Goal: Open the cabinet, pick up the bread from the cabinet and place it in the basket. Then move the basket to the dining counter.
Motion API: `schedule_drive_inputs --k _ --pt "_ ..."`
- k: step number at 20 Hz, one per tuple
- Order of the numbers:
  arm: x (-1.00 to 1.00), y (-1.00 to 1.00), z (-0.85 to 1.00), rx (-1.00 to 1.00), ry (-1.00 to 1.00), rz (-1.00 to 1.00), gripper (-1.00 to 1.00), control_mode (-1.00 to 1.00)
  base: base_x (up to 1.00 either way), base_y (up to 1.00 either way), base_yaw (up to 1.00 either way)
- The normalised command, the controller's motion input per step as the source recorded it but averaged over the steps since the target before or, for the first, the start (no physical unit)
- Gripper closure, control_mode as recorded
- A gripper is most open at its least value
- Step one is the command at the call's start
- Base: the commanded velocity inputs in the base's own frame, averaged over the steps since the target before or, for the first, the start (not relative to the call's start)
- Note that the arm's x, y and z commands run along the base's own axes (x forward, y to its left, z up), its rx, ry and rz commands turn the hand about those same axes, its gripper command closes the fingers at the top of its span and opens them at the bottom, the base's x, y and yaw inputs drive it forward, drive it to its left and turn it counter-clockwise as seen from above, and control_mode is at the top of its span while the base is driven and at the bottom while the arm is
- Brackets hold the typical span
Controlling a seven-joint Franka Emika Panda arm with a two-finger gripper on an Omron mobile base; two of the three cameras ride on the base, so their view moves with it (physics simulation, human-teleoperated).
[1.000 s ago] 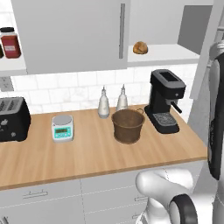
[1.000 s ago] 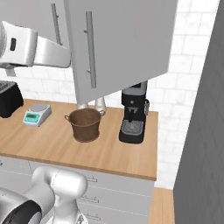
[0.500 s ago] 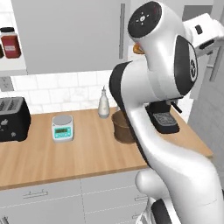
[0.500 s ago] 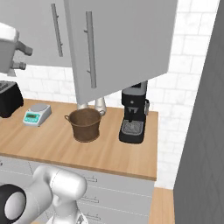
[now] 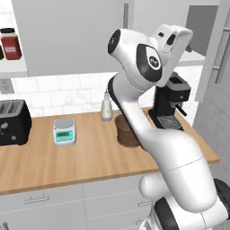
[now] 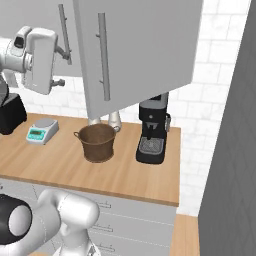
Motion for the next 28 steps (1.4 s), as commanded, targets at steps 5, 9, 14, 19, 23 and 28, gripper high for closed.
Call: schedule_drive_inputs --k 5,9,14,19,23,28 --pt "0.05 -1.0 0.0 -0.04 0.4 -0.07 -1.0 -1.0 0.0 0.0 0.0" --pt "-0.18 -1.0 0.0 -0.03 0.38 -0.16 -1.0 -1.0 0.0 0.0 0.0" --pt "-0.66 -1.0 0.0 -0.01 0.33 -0.16 -1.0 -1.0 0.0 0.0 0.0" --pt "-0.28 -1.0 -0.08 0.09 0.08 0.04 -1.0 -1.0 0.0 0.0 0.0" --pt "0.0 -0.63 -0.01 0.09 -0.04 0.13 -1.0 -1.0 0.0 0.0 0.0" --pt "0.03 0.38 -0.09 0.05 -0.01 0.0 -1.0 -1.0 0.0 0.0 0.0"
